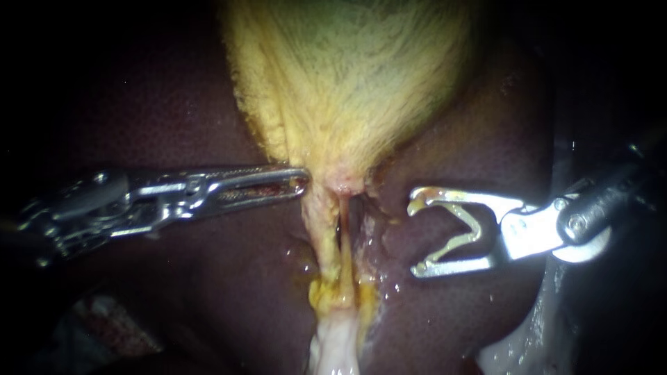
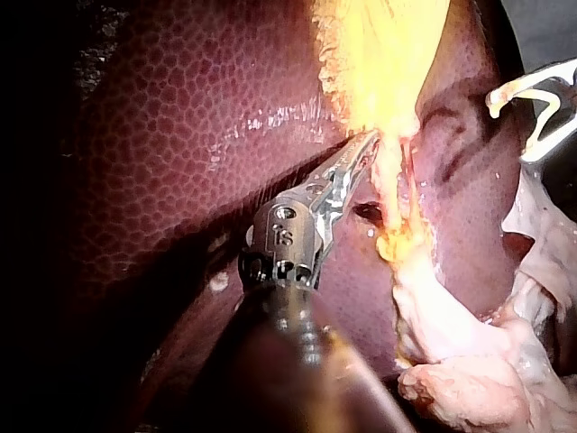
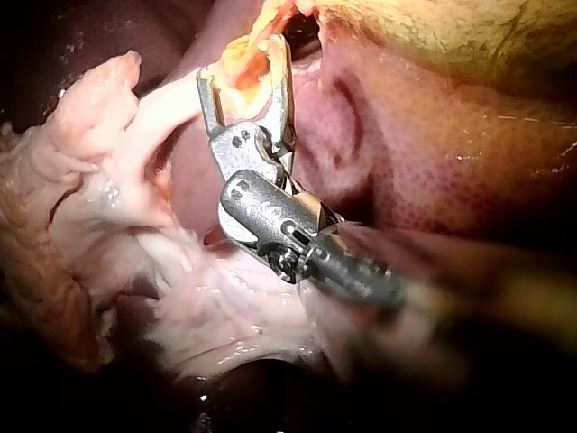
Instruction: Clipping first clip left tube
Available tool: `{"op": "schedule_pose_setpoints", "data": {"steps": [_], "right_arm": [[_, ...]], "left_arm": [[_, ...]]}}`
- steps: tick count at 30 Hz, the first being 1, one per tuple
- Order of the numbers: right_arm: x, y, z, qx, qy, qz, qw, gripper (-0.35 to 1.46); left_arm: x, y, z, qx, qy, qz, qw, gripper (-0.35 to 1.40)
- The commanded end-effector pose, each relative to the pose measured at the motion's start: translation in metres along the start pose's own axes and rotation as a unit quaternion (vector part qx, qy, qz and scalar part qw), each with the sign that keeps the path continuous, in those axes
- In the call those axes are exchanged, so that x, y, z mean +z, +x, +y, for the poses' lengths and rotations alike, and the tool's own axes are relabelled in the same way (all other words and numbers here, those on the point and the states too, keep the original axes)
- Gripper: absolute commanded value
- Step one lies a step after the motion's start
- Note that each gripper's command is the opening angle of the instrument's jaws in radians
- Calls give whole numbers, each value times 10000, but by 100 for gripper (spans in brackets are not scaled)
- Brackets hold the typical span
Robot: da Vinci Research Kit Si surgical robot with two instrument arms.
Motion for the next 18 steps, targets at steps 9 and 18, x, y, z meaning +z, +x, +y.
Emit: {"op": "schedule_pose_setpoints", "data": {"steps": [9, 18], "right_arm": [[52, -21, -26, 709, 164, 78, 9973, 60], [145, -48, -43, 1231, 415, 2, 9915, 59]], "left_arm": [[-28, -4, 9, 4, 14, 18, 10000, -35], [-74, -11, 15, -42, -78, -103, 9999, -35]]}}
